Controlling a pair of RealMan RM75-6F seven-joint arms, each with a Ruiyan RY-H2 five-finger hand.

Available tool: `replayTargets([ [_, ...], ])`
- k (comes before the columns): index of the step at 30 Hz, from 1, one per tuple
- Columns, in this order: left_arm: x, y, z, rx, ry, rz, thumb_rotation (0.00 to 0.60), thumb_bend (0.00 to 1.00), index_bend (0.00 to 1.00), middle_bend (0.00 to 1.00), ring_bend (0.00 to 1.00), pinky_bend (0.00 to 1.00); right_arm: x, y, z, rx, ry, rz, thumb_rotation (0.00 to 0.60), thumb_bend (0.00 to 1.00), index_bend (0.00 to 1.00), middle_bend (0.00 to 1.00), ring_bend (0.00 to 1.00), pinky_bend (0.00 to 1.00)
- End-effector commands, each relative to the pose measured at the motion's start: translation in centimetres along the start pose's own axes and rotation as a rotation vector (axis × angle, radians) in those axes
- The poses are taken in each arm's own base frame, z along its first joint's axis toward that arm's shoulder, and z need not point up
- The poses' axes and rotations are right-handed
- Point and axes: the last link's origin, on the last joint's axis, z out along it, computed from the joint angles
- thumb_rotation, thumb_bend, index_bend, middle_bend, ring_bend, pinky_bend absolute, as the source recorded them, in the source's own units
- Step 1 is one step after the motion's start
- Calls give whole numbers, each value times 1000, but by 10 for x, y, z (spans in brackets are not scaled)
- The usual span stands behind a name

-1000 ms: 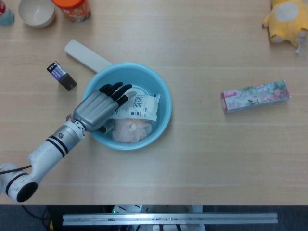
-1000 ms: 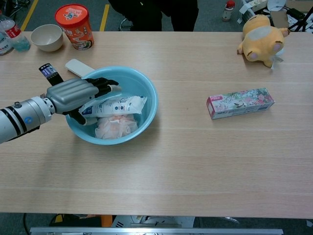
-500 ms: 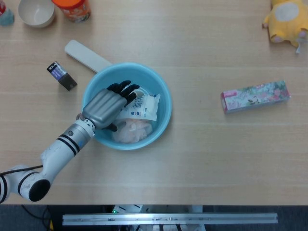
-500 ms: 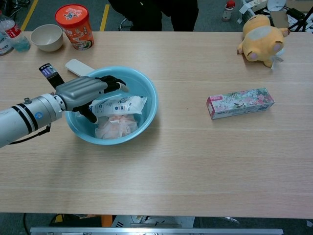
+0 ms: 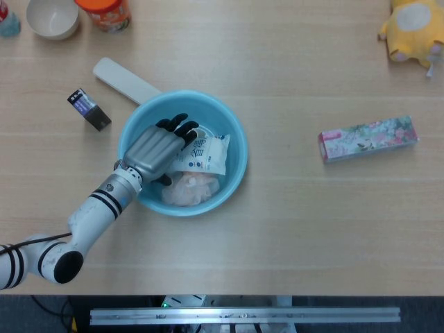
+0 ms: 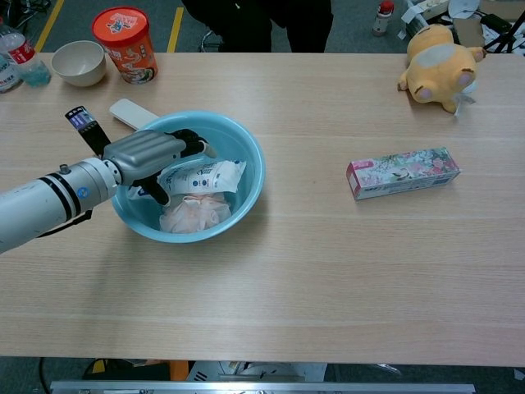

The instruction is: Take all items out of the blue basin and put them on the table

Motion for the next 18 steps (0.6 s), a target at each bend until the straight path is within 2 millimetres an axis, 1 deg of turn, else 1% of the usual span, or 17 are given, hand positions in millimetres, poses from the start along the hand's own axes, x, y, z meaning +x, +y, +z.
replayTargets([
  [1,-1,-2,-3,7,-11,-1,600,290,153,124,34,194,-1,0,0,0,-3,0,600,20,0,166,91,257],
  [8,-1,-3,-12,8,-19,-6,600,290,153,126,34,194,0,0,0,1,1,1,600,20,0,166,91,257],
  [13,-2,0,-6,9,1,-5,600,290,153,131,37,199,1,0,-3,-1,3,4,600,20,0,166,91,257],
  [18,-2,-3,-1,21,19,1,600,290,167,141,44,213,2,2,-5,-5,7,3,600,20,0,166,91,257],
])
